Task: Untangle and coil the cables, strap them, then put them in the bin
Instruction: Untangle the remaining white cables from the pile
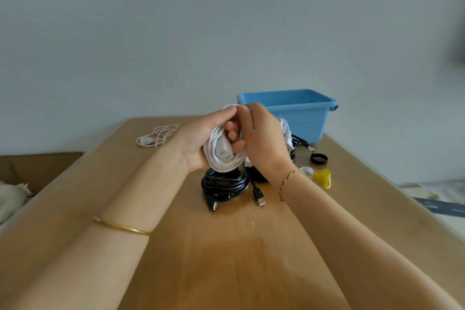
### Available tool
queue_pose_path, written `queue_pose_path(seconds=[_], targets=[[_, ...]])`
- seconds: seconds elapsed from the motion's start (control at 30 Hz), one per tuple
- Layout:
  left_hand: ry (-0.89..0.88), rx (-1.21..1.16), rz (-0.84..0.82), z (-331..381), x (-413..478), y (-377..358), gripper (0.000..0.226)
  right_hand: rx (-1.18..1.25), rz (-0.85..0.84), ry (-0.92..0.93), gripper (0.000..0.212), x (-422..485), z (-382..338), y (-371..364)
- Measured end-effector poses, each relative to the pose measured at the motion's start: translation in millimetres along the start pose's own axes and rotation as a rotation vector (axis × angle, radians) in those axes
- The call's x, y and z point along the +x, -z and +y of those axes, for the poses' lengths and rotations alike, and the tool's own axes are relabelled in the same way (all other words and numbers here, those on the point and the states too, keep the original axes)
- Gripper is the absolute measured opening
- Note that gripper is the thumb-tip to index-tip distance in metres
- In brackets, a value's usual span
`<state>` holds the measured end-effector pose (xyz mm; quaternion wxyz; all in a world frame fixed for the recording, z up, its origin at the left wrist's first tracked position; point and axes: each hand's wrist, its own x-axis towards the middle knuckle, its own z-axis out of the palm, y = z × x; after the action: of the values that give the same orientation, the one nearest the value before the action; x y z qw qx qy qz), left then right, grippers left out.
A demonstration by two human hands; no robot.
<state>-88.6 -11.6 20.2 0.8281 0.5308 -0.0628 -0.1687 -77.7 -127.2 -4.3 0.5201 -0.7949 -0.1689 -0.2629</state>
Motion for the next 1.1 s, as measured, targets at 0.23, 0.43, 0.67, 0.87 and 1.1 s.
queue_pose_path(seconds=[0.23, 0.43, 0.67, 0.87, 1.1], targets=[[-0.12, 0.182, 0.232, -45.1, 9.4, -17.3, 0.019, -0.134, -0.081, -0.065, 0.032, -22.7, 35.3, 24.8], [0.018, 0.121, 0.239, -61.4, 10.9, -30.2, 0.037, -0.186, -0.129, -0.065, 0.031, -36.2, 42.2, 40.4], [-0.033, 0.242, 0.352, -80.5, 24.2, -35.8, 0.023, -0.054, -0.278, -0.248, 0.043, -45.9, 54.3, 55.8], [-0.018, 0.237, 0.37, -89.0, 26.2, -30.2, 0.025, -0.884, -0.083, -0.207, 0.032, -38.3, 73.5, 103.2], [0.005, 0.248, 0.328, -90.1, 20.8, -34.8, 0.014, -1.056, -0.309, -0.466, 0.01, -34.5, 98.4, 105.2]])
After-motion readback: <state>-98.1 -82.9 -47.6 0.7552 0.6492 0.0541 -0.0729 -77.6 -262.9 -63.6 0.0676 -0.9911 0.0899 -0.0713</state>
